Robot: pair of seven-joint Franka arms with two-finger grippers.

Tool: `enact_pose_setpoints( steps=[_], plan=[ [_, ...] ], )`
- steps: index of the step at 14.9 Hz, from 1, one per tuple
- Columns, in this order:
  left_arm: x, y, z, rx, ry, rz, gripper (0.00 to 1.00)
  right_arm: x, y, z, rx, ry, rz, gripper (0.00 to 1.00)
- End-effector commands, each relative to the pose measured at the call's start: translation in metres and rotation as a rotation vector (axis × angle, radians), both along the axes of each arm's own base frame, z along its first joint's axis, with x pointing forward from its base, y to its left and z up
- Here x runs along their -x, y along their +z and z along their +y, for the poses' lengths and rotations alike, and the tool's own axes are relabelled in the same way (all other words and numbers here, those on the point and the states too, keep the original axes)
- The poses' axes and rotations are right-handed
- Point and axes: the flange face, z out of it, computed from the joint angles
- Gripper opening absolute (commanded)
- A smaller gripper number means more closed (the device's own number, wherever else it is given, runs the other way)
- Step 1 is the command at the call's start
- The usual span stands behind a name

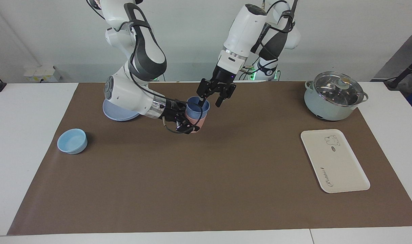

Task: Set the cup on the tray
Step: 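Grasp the inner blue cup rim with the left gripper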

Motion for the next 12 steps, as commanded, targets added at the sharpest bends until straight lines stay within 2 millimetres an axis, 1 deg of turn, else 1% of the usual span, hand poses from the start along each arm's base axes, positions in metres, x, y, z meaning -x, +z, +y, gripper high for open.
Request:
enact_pose_setpoints(
  steps=[1,3,4,7,9,12],
  plan=[
    [-0.003,0.003,-0.004,-0.009,0.003,-0.022,0.67,0.005,0.007,-0.001,-0.019,-0.029,0.0,0.0],
    [-0.004,0.006,-0.004,0.001,0.021,-0.018,0.33,0.005,0.007,-0.001,-0.018,-0.028,-0.003,0.0],
    [-0.003,0.006,-0.005,0.003,0.025,-0.016,0.0,0.004,0.006,-0.003,-0.017,-0.031,-0.002,0.0],
    [-0.006,0.007,-0.005,0.011,0.029,-0.026,0.0,0.004,0.006,-0.003,-0.016,-0.031,-0.002,0.0],
    [-0.006,0.009,-0.006,0.012,0.03,-0.023,0.0,0.001,0.007,-0.01,-0.017,-0.039,-0.005,0.0],
    [-0.008,0.039,-0.006,0.009,0.037,0.002,0.0,0.0,0.009,-0.01,-0.02,-0.036,-0.004,0.0]
  ],
)
